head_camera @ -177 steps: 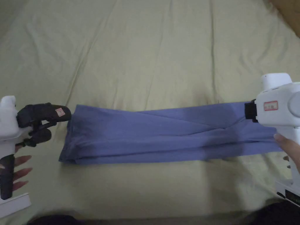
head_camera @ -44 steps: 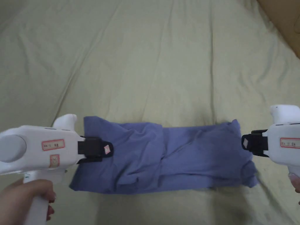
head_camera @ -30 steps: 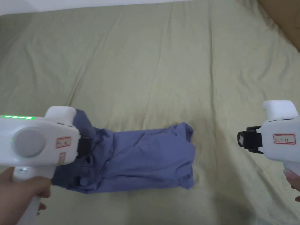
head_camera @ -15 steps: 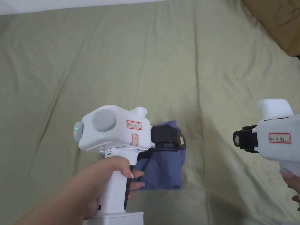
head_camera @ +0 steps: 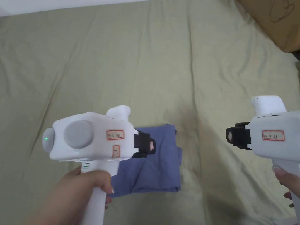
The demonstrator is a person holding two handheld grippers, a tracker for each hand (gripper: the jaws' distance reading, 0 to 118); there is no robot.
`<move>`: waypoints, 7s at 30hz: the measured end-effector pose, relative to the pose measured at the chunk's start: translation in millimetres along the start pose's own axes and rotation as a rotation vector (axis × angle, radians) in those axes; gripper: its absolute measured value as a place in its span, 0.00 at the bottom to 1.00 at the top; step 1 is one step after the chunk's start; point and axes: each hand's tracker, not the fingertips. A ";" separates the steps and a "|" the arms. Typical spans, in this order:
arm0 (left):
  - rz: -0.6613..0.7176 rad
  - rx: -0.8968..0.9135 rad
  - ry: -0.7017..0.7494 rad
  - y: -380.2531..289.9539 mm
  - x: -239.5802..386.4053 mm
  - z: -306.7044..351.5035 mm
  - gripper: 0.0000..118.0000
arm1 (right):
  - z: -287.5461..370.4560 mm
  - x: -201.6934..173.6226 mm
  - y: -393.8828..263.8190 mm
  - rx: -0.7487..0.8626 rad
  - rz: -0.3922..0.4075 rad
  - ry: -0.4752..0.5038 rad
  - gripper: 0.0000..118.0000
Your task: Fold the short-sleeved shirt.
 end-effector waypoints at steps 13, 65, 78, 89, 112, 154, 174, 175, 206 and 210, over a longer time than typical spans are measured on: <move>0.036 -0.175 -0.122 -6.4 12.8 -79.2 0.00 | 3.5 15.3 -10.6 -0.013 -0.058 -0.017 0.00; 0.419 -0.020 -0.534 -8.7 -190.3 8.4 0.99 | -119.4 -3.1 -23.7 -0.292 -0.328 0.492 0.00; 0.473 -0.072 -0.700 -15.1 -154.2 -44.1 0.99 | -120.3 -2.8 -24.5 -0.295 -0.344 0.489 0.00; 0.419 -0.055 -0.478 -22.3 -149.4 -42.2 0.27 | -118.6 -4.7 -26.2 -0.290 -0.373 0.510 0.00; 0.263 0.138 0.080 -55.6 -320.7 268.1 0.27 | -57.1 -330.4 14.3 0.010 0.061 0.194 0.00; 0.028 0.717 0.741 -87.7 -100.5 225.7 0.01 | -18.7 -318.0 -5.2 0.285 0.150 -0.056 0.00; -0.391 1.161 0.665 -78.8 120.3 217.3 0.19 | 210.0 -127.9 -6.1 0.921 0.043 -0.182 0.24; -0.400 1.168 0.656 -79.4 117.1 217.3 0.19 | 213.5 -125.8 -7.8 0.938 0.028 -0.189 0.24; -0.393 1.185 0.694 -92.2 141.4 252.1 1.00 | 212.0 -146.1 -5.0 1.008 0.136 -0.182 0.76; -0.329 1.149 0.732 -86.5 138.9 252.4 1.00 | 209.8 -145.5 -3.7 0.995 0.136 -0.183 0.76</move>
